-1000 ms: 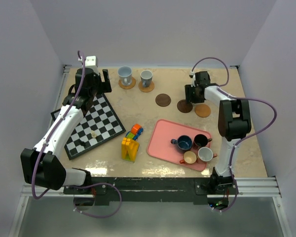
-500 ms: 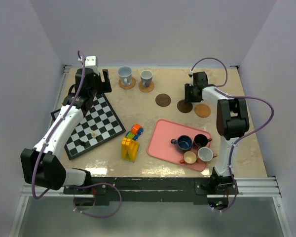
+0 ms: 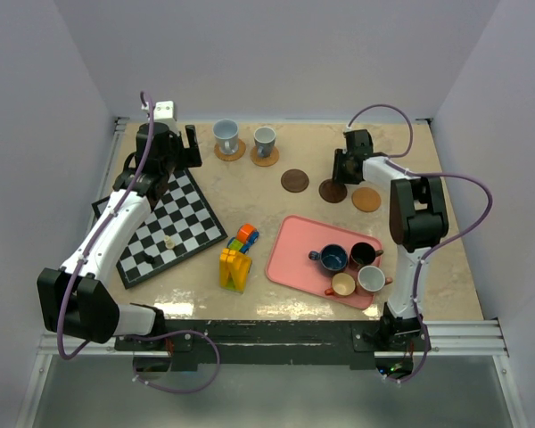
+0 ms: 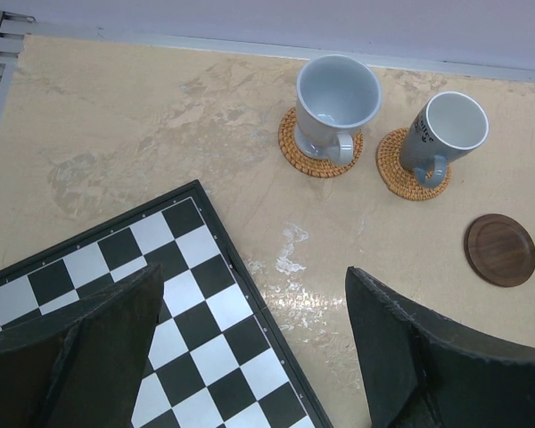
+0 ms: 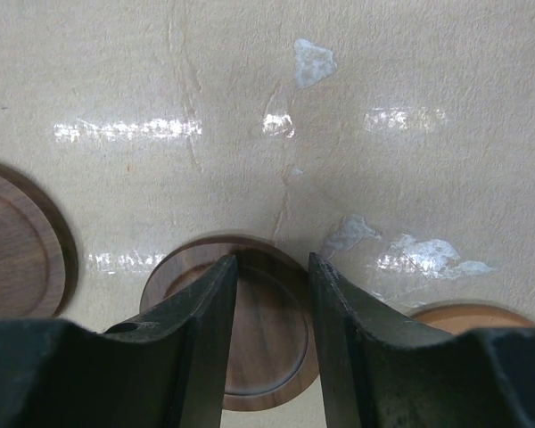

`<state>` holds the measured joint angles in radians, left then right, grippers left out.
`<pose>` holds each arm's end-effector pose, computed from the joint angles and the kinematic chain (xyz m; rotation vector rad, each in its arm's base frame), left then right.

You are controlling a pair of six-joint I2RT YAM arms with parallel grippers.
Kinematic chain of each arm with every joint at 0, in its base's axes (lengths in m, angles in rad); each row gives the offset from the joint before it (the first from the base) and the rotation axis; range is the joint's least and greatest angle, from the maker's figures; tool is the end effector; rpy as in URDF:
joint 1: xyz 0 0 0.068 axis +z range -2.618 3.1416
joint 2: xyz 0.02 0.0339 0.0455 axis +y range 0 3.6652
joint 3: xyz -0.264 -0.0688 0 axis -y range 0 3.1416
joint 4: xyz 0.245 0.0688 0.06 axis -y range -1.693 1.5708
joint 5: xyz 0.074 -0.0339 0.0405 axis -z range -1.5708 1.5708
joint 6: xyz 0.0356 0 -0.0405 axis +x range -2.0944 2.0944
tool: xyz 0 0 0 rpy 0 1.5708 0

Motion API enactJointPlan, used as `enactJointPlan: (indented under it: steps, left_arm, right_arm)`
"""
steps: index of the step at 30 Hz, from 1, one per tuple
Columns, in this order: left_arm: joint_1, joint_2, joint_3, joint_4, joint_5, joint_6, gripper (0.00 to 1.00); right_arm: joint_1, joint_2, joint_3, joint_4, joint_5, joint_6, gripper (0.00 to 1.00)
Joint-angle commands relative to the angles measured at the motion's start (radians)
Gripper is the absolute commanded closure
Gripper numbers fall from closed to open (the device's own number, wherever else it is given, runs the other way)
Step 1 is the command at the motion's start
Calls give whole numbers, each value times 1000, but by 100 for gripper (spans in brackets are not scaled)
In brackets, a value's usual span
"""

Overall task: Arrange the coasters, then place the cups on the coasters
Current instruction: Move the coaster to the center of the board.

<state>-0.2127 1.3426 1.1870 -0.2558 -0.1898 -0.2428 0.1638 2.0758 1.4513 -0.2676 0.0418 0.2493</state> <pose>0.3059 -0.0592 0.3484 -0.1526 1.9701 -0.1087 0.4446 0.0720 0.1647 0.1236 2.4631 0.1281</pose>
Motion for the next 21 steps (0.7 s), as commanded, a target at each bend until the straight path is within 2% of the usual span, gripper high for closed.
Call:
enactJointPlan:
  steps: [1, 21]
  left_arm:
    - [-4, -7, 36, 23, -2, 5, 13]
    - [-4, 1, 39, 21, -7, 7, 13]
  right_arm:
    - [8, 52, 21, 11, 43, 38, 59]
    - [11, 76, 52, -4, 73, 65, 61]
